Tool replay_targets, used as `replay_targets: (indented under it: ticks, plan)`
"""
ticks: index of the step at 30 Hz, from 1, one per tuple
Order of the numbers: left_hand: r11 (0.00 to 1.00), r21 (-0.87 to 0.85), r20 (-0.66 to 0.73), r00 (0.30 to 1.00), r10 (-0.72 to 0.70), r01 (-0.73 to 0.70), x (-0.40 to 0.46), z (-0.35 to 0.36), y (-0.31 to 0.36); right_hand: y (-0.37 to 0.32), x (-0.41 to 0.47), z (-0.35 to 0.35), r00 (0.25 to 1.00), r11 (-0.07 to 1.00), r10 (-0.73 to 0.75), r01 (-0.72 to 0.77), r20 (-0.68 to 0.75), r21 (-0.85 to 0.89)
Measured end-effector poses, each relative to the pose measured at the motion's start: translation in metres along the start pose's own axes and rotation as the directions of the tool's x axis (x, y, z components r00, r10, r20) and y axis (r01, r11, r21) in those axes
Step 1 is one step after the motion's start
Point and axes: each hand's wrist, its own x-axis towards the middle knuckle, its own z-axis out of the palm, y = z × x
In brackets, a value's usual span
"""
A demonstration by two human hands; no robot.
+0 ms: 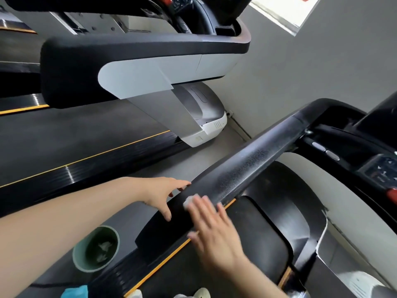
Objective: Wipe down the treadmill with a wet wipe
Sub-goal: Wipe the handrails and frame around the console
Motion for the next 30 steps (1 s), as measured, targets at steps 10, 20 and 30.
replay_targets:
  ticks: [10,20,30]
  plan:
    - [0.995,-0.087,-0.038,0.998,-0.045,0.042,-0.012,0.016,-0.022,-0.015,0.023,-0.013,0.987,0.991,-0.136,0.137,0.089,-0.002]
    - [0.963,-0.264,-0.04,0.997,-0.073,0.06,-0.027,0.051,-0.048,-0.021,0.054,-0.025,0.907,0.882,-0.344,0.401,0.243,-0.246]
    - [0.924,-0.382,-0.038,0.999,-0.038,0.021,-0.029,0.064,-0.078,-0.023,0.075,-0.029,0.768,0.713,-0.516,0.63,0.379,-0.307]
